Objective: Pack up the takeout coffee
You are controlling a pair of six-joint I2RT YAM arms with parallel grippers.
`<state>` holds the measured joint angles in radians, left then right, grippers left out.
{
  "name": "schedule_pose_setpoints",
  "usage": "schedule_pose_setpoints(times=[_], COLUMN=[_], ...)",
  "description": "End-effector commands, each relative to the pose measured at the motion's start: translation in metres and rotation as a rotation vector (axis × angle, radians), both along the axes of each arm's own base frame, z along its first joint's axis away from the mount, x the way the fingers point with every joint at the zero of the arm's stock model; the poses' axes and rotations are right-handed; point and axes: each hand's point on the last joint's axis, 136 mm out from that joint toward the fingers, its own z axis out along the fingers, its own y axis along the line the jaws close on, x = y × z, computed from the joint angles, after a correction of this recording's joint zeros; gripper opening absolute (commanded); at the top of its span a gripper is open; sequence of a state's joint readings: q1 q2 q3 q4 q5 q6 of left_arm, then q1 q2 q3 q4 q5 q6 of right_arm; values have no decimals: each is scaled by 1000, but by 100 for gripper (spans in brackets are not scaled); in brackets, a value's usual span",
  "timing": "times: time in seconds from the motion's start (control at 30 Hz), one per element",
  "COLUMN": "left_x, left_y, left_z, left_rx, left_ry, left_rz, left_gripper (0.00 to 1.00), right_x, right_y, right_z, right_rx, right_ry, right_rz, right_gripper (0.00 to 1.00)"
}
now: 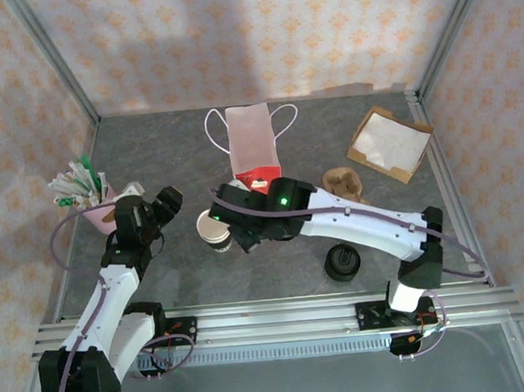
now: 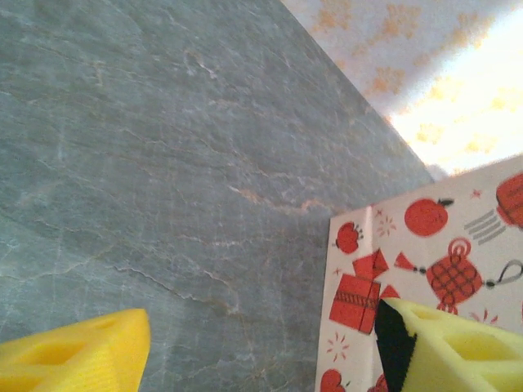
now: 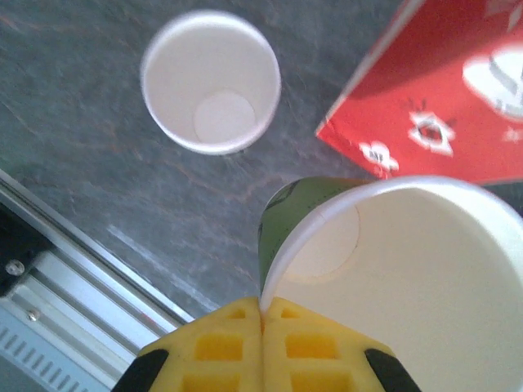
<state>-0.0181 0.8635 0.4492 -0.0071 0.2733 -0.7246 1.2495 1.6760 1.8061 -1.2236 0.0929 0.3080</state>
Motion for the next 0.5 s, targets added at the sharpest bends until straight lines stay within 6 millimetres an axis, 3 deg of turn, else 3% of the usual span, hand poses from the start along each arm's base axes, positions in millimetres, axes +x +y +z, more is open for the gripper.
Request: schedule_pose_setpoints(times=[0.0,0.23,0.47], left_x=[2,2,2], left_y=[-5,-24,-31], left_z=[14,21,24], left_rx=[85,144,171], left_ry=[-38,-63,-75], left_rz=[-22,-82,-105], left_gripper=[79,88,89], right_x=[-3,-1,3], right_y=[-14,-47,-51], right_z=[-3,-56,-94], right_rx=[60,-20,-29], right_ry=[-10,14,55], right_rz=[-77,-182,-227], right_gripper=[0,0,0])
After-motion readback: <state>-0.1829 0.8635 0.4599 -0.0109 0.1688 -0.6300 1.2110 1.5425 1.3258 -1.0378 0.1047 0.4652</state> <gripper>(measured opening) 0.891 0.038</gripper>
